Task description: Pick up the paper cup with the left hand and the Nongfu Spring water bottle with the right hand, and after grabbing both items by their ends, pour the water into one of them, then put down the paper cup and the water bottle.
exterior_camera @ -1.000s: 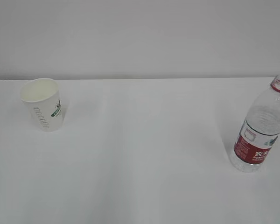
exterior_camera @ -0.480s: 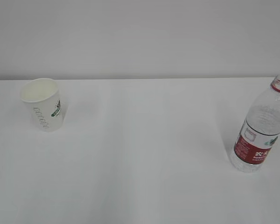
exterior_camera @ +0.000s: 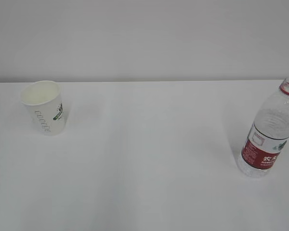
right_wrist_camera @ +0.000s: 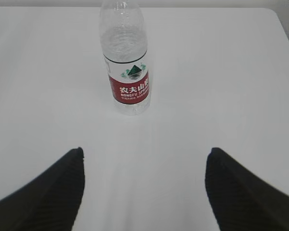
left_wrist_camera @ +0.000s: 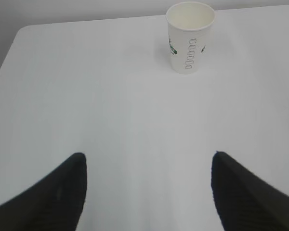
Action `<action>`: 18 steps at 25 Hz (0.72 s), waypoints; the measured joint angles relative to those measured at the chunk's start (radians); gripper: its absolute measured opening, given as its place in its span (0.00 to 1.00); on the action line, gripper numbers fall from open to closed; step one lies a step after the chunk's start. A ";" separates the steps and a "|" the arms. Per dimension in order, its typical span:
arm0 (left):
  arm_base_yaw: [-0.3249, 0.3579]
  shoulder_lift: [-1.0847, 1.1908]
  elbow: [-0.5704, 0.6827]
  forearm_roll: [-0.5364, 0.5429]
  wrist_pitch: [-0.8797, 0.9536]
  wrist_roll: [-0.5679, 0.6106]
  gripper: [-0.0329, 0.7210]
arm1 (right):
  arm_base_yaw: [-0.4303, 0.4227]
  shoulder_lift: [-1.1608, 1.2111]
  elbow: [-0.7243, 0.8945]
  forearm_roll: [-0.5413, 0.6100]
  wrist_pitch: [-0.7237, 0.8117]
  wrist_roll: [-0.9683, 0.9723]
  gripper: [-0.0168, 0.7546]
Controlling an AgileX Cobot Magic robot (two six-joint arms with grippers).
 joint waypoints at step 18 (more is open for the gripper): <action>0.000 0.000 0.000 -0.004 0.000 0.000 0.78 | 0.000 0.000 -0.006 0.002 -0.011 0.000 0.78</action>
